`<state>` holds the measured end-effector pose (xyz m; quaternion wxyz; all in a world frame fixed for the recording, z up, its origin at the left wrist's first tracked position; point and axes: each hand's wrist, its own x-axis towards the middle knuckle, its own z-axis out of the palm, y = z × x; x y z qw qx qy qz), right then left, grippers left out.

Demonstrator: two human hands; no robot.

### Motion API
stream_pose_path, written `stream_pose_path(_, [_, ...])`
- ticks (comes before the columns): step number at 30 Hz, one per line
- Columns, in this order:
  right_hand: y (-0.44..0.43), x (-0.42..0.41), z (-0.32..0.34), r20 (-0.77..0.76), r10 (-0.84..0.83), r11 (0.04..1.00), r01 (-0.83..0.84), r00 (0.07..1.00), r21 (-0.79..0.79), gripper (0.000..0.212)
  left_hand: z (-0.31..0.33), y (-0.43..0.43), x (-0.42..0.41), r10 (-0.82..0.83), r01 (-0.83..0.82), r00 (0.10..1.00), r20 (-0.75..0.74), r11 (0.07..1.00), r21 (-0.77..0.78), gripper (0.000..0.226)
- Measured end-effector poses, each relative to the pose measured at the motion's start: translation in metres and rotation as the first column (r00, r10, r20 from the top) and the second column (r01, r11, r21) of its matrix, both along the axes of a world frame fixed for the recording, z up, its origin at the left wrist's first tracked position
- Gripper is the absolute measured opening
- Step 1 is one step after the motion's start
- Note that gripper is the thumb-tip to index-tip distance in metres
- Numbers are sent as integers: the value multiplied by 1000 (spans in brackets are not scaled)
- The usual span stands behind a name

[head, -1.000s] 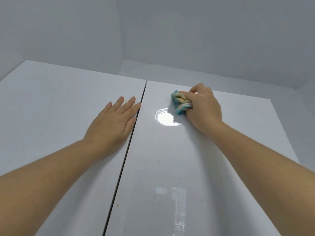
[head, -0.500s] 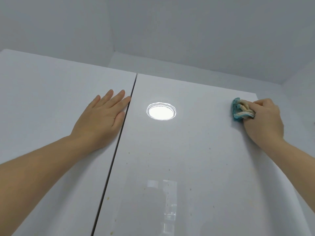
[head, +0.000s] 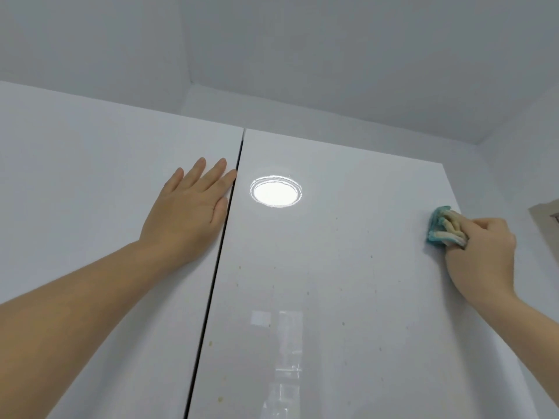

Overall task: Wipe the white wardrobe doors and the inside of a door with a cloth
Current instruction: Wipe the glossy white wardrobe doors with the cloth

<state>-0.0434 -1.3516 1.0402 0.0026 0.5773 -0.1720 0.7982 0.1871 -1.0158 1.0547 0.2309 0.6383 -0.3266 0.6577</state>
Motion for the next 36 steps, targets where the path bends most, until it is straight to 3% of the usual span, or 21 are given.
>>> stream_pose_path(8, [80, 52, 14, -46, 13, 995, -17, 999, -100, 50, 2, 6, -1, -68, 68, 998, -12, 997, 44, 51])
stream_pose_path(16, [169, 106, 12, -199, 38, 939, -104, 979, -329, 40, 13, 36, 0, -165, 185, 981, -102, 951, 248, 62])
stream_pose_path(23, [206, 133, -2, -315, -65, 824, -128, 947, -553, 37, 15, 44, 1, -182, 208, 977, -111, 929, 307, 64])
stream_pose_path(28, [213, 135, -19, -404, -67, 707, -242, 912, -665, 40, 14, 45, 5, -168, 184, 983, -77, 928, 325, 60])
stream_pose_path(33, [205, 128, -50, -533, -266, 529, -341, 803, -777, 36, 14, 49, 7, -136, 149, 989, -61, 926, 347, 56])
stream_pose_path(36, [198, 125, -51, -527, -329, 451, -360, 784, -817, 40, 13, 49, 6, -121, 134, 991, -58, 927, 349, 55])
